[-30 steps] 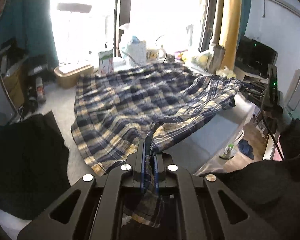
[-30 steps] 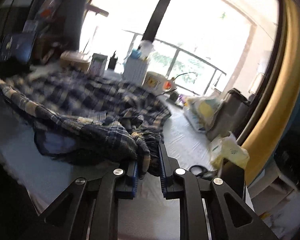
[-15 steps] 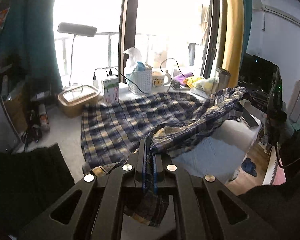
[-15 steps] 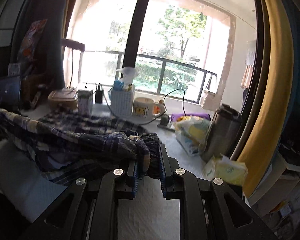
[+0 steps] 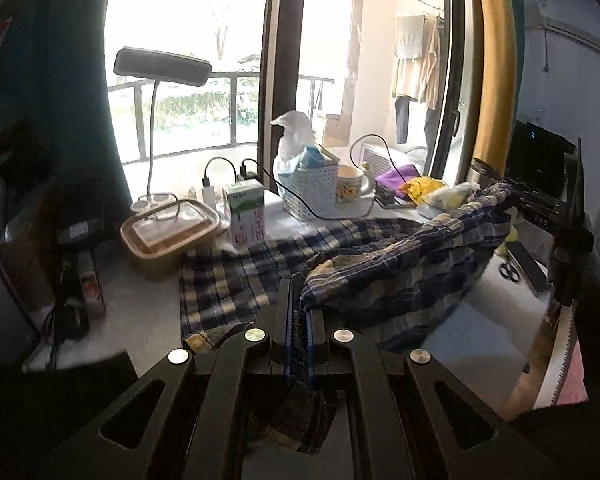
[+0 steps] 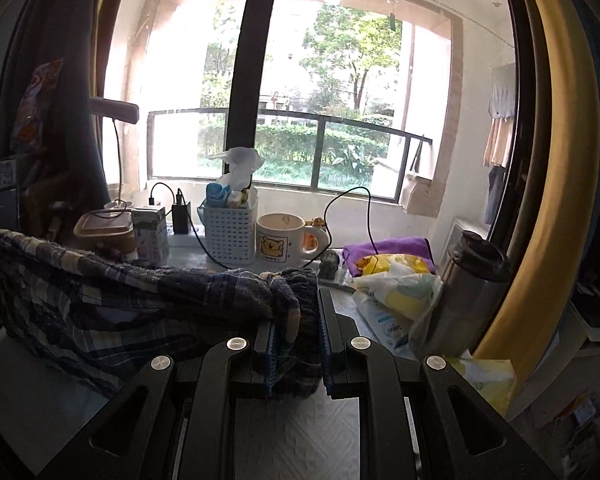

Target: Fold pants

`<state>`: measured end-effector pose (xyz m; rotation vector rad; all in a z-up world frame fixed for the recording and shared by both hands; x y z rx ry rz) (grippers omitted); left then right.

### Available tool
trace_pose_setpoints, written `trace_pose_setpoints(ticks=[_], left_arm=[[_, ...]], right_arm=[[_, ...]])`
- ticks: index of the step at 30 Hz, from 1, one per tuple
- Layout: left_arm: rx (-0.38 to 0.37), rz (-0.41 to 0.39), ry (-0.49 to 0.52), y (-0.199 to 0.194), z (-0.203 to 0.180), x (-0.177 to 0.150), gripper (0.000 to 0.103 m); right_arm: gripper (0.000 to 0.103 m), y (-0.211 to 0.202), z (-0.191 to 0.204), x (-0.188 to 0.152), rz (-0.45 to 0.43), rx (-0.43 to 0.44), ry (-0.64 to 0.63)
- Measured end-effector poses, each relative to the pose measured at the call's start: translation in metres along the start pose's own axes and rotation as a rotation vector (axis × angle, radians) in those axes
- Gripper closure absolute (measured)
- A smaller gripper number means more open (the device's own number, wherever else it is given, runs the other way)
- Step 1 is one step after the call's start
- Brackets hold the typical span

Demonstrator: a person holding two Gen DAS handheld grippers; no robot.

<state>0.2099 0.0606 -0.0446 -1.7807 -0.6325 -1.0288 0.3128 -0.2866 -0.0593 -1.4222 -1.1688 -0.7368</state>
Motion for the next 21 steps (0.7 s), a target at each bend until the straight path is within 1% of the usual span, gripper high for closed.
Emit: trace_pose_setpoints(ticks=[3,8,13,16,17,20,21], left_arm=[[-0.009,0.012,0.018,0.018,0.016,0.011,0.099],[-0.012,0.088,0.05,0.061,0.045,0.024,0.099],[-0.015,0.109,0.023,0.096,0.076,0.032,0.099],[-0.038,0.137,0.011,0.119,0.09,0.036,0.099],[-0.056,0.159,0.005,0.129,0.095,0.036,0.099],[-0.067,0.17,0.001,0.147,0.107,0.039,0.098],[-0.072,0.182,-0.004,0.156,0.111,0.039,0.097]], right_arm=[[0.085,0.023,0.002,0.005,0.023,-0.017,0.004],[0.085,0.069,0.006,0.007,0.09,-0.017,0.043],[0.085,0.108,0.011,0.01,0.148,0.0,0.07],[0.086,0.131,0.014,0.009,0.185,-0.007,0.082],[0.086,0.139,0.014,0.009,0.201,-0.01,0.085],[0.085,0.164,0.014,0.004,0.253,-0.014,0.093],[0.085,0.169,0.015,0.004,0.263,-0.018,0.094]])
Point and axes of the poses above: each gripper's, at about its wrist camera, not at the fingertips, and y roughly the way its jaws point, z to its left, x to its top, the point moved 4 cm from there along y, roughly the way its jaws point, and after that the axes turned 13 degrees about -x, right-handed, at the moved point
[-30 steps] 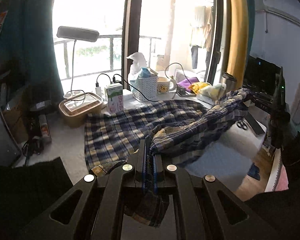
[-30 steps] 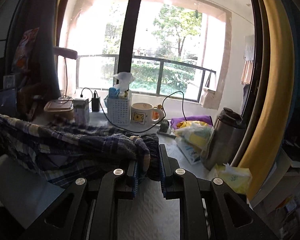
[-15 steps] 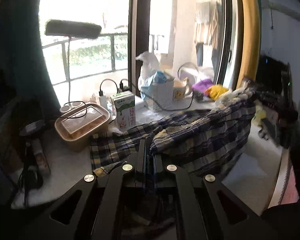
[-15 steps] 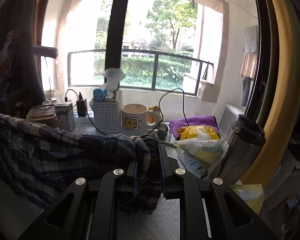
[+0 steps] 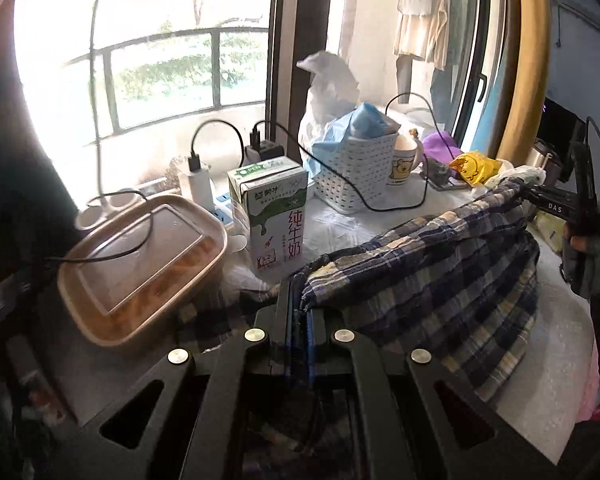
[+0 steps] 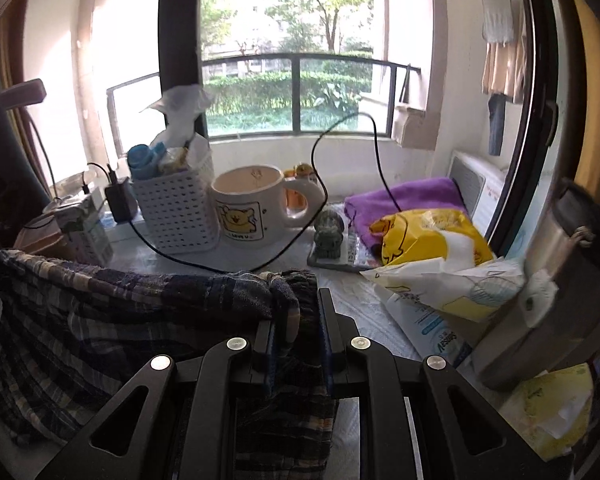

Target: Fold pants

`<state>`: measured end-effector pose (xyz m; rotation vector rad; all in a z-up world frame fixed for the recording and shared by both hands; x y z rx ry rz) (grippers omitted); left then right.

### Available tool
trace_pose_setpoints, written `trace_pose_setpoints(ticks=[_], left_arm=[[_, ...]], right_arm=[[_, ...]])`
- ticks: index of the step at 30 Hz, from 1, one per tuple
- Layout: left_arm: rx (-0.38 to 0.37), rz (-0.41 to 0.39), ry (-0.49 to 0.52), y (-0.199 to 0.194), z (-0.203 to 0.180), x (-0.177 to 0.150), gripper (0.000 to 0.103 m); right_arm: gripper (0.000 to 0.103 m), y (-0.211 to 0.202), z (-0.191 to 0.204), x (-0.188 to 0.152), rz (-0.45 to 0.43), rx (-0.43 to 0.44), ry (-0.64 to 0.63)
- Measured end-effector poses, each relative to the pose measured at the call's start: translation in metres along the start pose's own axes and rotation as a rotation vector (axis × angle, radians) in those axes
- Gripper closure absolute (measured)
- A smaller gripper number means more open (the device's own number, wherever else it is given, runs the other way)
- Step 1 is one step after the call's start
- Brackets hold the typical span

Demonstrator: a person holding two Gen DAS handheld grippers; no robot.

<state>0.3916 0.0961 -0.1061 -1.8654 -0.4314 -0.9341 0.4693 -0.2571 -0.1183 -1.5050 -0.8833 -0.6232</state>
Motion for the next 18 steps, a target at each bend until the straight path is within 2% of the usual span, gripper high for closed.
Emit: trace_pose_setpoints(ticks=[4,6,7,12,16,18], left_arm=[[0.009,0.04,-0.023,0.023,0.017,0.004,0.09],[0.052,0.042,-0.022,0.025,0.021,0.004,0.072],[0.067,0.041,-0.025,0.025,0.025,0.003,0.069],[0.14,0.022,-0.072,0.008,0.043,-0.006,0.06],[0.171,0.039,-0.17,-0.007,0.058,-0.031,0.057],[0.16,0.049,-0.208,-0.011,0.059,-0.044,0.057]], right_arm=[[0.085,0.025,0.0,0.003,0.042,-0.018,0.01],[0.085,0.036,-0.001,0.004,0.057,-0.032,0.015],[0.085,0.04,-0.002,0.005,0.065,-0.039,0.018],[0.086,0.059,-0.01,0.004,0.11,-0.048,0.044],[0.085,0.063,-0.006,0.004,0.118,-0.051,0.029],[0.077,0.063,-0.003,0.005,0.119,-0.062,0.017]])
Point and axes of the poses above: each gripper's, at about its wrist camera, not at the fingertips, and y roughly the way its jaws point, z to its left, x to its top, the point moved 4 cm from there along y, roughly the way its jaws point, and after that the axes turned 13 degrees about -x, right-handed, at the moved point
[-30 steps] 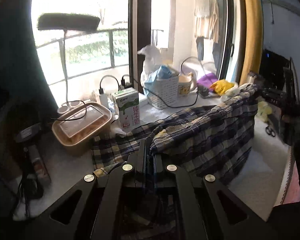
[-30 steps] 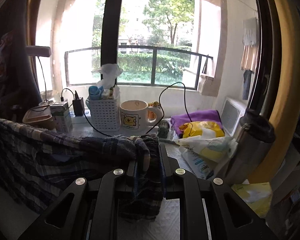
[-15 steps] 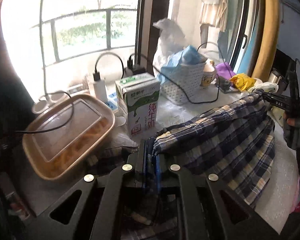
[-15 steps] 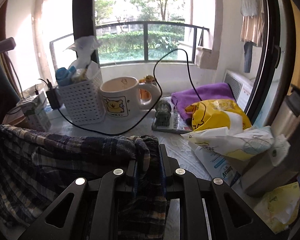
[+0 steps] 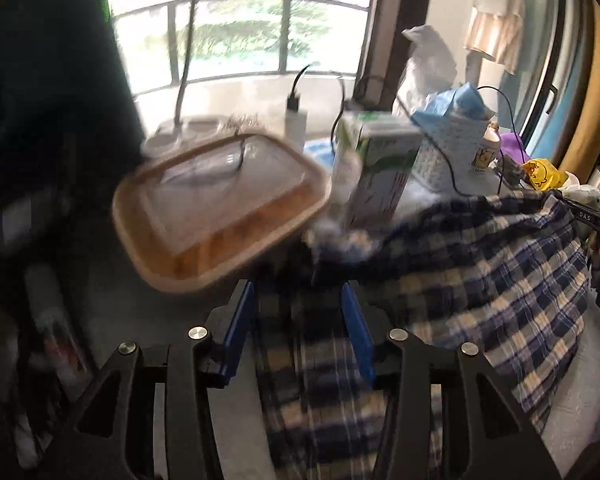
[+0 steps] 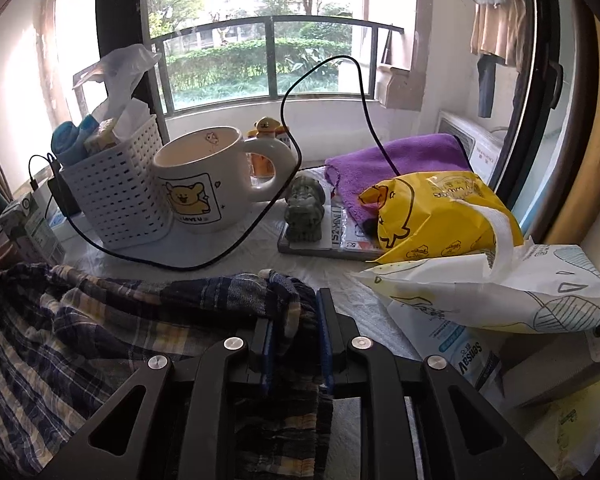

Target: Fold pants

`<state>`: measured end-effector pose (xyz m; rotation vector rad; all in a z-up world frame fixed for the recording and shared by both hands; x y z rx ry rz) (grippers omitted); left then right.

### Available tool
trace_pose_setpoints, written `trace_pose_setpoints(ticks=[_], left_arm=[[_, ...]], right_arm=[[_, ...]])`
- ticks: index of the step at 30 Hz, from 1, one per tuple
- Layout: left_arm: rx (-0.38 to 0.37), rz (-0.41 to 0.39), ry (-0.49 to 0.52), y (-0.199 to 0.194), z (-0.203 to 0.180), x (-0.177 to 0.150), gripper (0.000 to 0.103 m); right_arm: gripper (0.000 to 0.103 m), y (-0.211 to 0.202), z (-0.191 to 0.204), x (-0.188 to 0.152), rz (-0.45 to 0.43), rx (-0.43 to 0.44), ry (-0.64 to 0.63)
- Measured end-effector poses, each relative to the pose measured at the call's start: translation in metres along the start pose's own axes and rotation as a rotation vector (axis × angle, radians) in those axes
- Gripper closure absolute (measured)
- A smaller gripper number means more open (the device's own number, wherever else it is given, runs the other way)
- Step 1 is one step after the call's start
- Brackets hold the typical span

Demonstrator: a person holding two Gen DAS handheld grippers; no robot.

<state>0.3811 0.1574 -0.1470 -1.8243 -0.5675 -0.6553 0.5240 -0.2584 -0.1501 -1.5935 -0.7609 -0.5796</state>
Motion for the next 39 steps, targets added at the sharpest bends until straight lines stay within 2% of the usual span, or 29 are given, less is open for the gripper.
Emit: trace_pose_setpoints(ticks=[1,2,3,5,6,11,16,20,22,23,24,26,30,39], left_arm=[[-0.017,0.01,-0.019,0.0,0.0,-0.007,0.056],[-0.04,0.026,-0.041,0.0,0.0,-0.016,0.056],[-0.053,0.036,-0.055,0.0,-0.002,-0.021,0.056],[-0.073,0.075,-0.074,0.001,-0.01,-0.037,0.056],[-0.072,0.09,-0.076,0.001,-0.014,-0.044,0.055],[-0.068,0.13,-0.107,-0.01,-0.031,-0.08,0.056],[-0.056,0.109,-0.114,-0.034,-0.04,-0.095,0.056],[-0.012,0.124,-0.103,-0.044,-0.043,-0.108,0.056],[-0.016,0.134,-0.097,-0.046,-0.042,-0.116,0.064],[-0.005,0.146,-0.078,-0.045,-0.044,-0.122,0.082],[0.012,0.143,-0.066,-0.044,-0.044,-0.123,0.091],[0.012,0.139,-0.057,-0.047,-0.046,-0.127,0.096],[0.019,0.112,-0.054,-0.059,-0.051,-0.134,0.1],[0.049,0.116,-0.081,-0.089,-0.062,-0.154,0.1]], right_arm=[[0.075,-0.001,0.0,0.0,-0.002,-0.007,-0.001],[0.064,-0.004,-0.002,0.001,-0.005,-0.014,0.006],[0.045,-0.006,-0.003,0.001,-0.012,-0.016,0.016],[0.022,-0.015,-0.007,0.002,-0.031,-0.026,0.034],[0.02,-0.022,-0.01,0.002,-0.045,-0.032,0.038],[0.02,-0.047,-0.01,-0.008,-0.072,-0.024,0.022],[0.02,-0.063,-0.01,-0.028,-0.058,-0.009,0.017],[0.02,-0.071,-0.012,-0.043,-0.041,0.003,0.013],[0.02,-0.074,-0.013,-0.048,-0.036,0.01,0.017],[0.02,-0.076,-0.012,-0.051,-0.034,0.015,0.021],[0.02,-0.078,-0.012,-0.054,-0.031,0.023,0.024],[0.02,-0.08,-0.009,-0.059,-0.025,0.035,0.02],[0.02,-0.09,0.001,-0.067,-0.029,0.058,-0.002],[0.02,-0.098,0.017,-0.075,-0.031,0.097,-0.028]])
Point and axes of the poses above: each gripper's, at about its wrist camera, not at the fingertips, and y roughly the way its jaws point, z to its left, x to its top, the point moved 4 cm from there along y, roughly the way its jaws point, and after that the axes turned 13 degrees about -x, right-handed, at the moved point
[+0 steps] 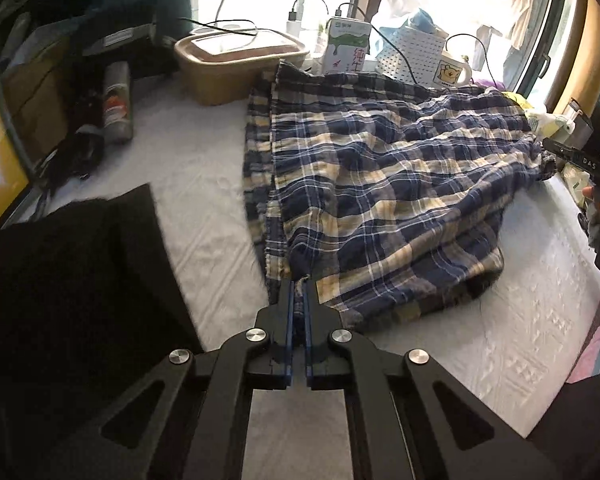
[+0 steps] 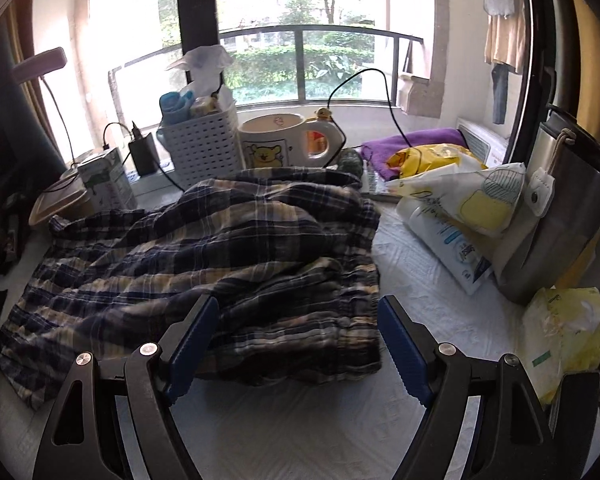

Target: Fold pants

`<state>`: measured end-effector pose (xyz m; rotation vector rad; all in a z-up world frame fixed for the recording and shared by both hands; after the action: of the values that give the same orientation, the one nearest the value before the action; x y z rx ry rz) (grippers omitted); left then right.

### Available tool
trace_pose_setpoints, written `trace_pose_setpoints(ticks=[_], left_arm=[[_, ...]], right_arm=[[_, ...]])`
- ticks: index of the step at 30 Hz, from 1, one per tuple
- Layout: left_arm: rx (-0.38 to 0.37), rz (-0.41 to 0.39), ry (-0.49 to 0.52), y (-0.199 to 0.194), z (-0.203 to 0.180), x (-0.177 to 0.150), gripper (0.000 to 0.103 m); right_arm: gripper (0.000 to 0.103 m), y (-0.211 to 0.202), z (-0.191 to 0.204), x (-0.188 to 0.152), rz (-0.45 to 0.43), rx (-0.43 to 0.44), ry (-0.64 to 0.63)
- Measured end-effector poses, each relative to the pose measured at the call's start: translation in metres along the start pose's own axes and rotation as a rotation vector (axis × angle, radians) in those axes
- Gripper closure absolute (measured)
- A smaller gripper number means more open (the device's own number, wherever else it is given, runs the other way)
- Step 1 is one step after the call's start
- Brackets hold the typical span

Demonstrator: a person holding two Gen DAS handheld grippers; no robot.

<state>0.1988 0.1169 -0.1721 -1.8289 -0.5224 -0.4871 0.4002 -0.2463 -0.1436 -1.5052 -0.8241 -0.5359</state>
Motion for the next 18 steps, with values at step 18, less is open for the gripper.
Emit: trace_pose_setpoints(ticks=[18], left_arm=[[0.019,-0.087,0.168,0.02,-0.011,0.118,0.077]], right_arm=[[0.02,-0.015,-0.011,-0.001,-0.053,0.069,0.047]])
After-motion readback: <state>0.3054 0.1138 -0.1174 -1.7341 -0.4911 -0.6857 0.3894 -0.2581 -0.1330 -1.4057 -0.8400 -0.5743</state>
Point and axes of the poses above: each gripper's, at about its wrist camera, not at the fingertips, and y roughly the way its jaws point, z to its left, x to its top, the point moved 4 cm from there along y, roughly the way its jaws point, and after that the axes turned 13 degrees about -x, right-handed, at the moved point
